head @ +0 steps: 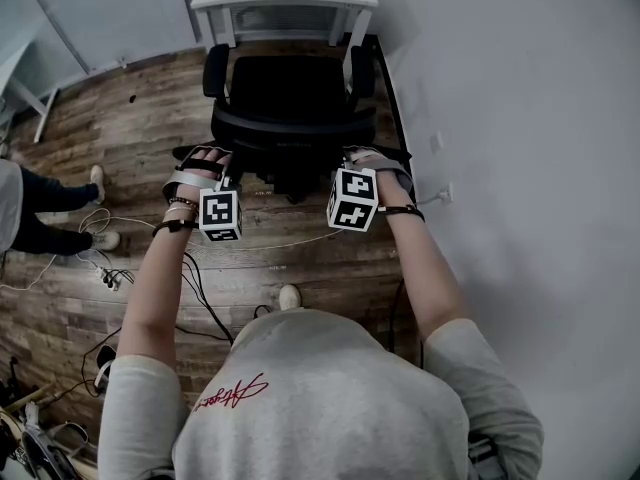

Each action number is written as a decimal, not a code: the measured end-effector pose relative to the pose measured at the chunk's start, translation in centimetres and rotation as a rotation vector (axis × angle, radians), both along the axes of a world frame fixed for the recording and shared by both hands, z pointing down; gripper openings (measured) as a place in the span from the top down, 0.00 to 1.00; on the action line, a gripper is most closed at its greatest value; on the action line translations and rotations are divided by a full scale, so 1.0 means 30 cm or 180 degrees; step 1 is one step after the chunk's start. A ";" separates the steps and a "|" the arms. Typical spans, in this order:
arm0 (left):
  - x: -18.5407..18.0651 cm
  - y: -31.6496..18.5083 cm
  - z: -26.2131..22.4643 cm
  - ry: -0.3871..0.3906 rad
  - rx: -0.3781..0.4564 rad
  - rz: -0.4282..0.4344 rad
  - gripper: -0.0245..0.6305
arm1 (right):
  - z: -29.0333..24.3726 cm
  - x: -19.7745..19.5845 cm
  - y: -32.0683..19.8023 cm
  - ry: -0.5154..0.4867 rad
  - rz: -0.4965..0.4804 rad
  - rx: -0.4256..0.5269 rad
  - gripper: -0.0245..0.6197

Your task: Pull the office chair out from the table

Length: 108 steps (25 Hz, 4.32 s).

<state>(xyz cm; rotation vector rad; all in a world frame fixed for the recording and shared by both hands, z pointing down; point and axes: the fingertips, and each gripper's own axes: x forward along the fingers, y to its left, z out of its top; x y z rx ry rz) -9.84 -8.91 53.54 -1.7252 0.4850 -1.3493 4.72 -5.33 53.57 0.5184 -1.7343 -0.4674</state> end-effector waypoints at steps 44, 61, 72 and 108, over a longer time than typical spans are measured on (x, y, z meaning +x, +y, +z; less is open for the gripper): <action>-0.004 0.382 -0.003 0.0032 0.0027 -0.0038 0.86 | 0.003 -0.004 0.375 0.0004 -0.0047 -0.0023 0.81; 0.006 0.496 -0.008 0.0034 0.0037 -0.0049 0.86 | -0.002 0.006 0.487 0.0009 -0.0057 -0.0037 0.81; 0.005 0.553 -0.008 0.0002 0.0086 -0.0077 0.86 | -0.003 0.013 0.550 0.0016 -0.0072 -0.0016 0.81; 0.023 0.727 0.005 0.0022 0.0023 -0.0066 0.86 | 0.004 0.031 0.727 0.0034 -0.0049 -0.0037 0.81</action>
